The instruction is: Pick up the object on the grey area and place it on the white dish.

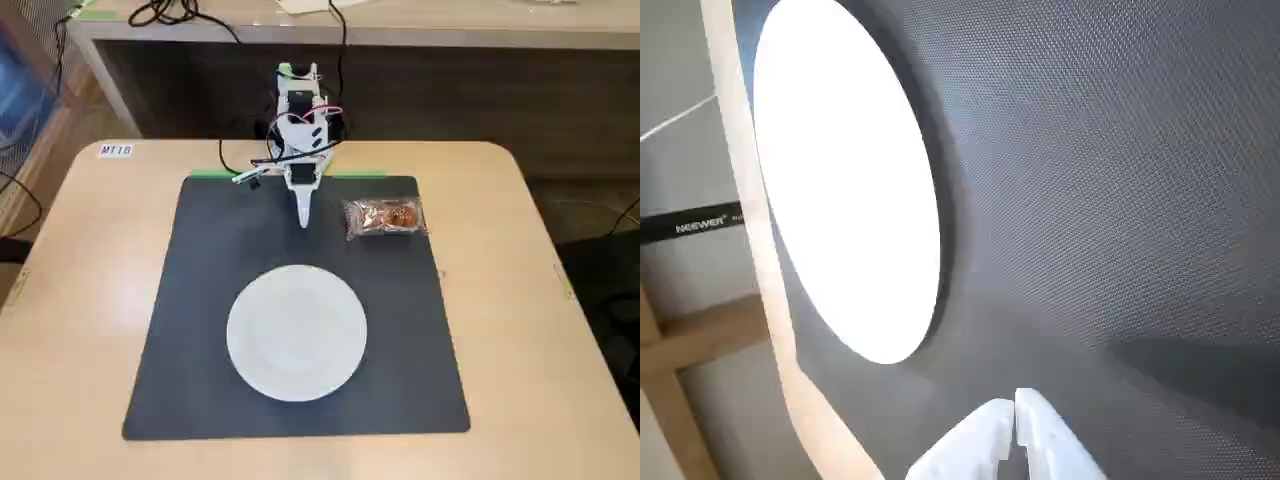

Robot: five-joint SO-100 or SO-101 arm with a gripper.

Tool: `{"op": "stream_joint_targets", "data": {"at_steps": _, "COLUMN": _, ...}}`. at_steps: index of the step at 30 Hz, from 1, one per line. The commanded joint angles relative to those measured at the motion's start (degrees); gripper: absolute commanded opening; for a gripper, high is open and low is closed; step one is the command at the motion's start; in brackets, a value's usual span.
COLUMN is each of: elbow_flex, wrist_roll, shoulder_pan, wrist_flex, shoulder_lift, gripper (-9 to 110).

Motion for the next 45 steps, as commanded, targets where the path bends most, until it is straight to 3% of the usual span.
{"op": "stream_joint_targets", "data": {"at_steps": 1, "elbow_flex": 0.62, "wrist_roll": 0.97, "shoulder_pan": 1.14, "wrist_flex": -4.75, "shoulder_lift": 1.32, "gripper": 0}}
{"op": "stream_joint_targets", "data": {"at_steps": 12, "elbow_flex": -0.62, "wrist_roll": -2.29, "shoulder_pan": -0.62, "wrist_flex": -5.10, "shoulder_lift": 1.32, "gripper": 0}}
{"op": "stream_joint_targets", "data": {"at_steps": 16, "elbow_flex": -17.49, "wrist_roll": -5.36, "shoulder_pan": -1.05, "wrist_flex": -0.62, "shoulder_lift": -3.96, "gripper": 0}}
{"op": "stream_joint_targets", "data": {"at_steps": 22, "elbow_flex": -53.96, "wrist_roll": -3.78, "shoulder_pan": -8.79, "wrist_flex": 8.09, "shoulder_lift": -32.96, "gripper": 0}}
{"op": "stream_joint_targets", "data": {"at_steps": 27, "elbow_flex": -70.49, "wrist_roll": 5.62, "shoulder_pan": -19.60, "wrist_flex": 15.56, "shoulder_lift": -45.70, "gripper": 0}}
{"op": "stream_joint_targets", "data": {"at_steps": 36, "elbow_flex": -75.67, "wrist_roll": 28.48, "shoulder_pan": -45.00, "wrist_flex": 21.53, "shoulder_lift": -65.30, "gripper": 0}}
{"op": "stream_joint_targets", "data": {"at_steps": 45, "elbow_flex": -84.90, "wrist_roll": 47.11, "shoulder_pan": -54.23, "wrist_flex": 27.25, "shoulder_lift": -82.09, "gripper": 0}}
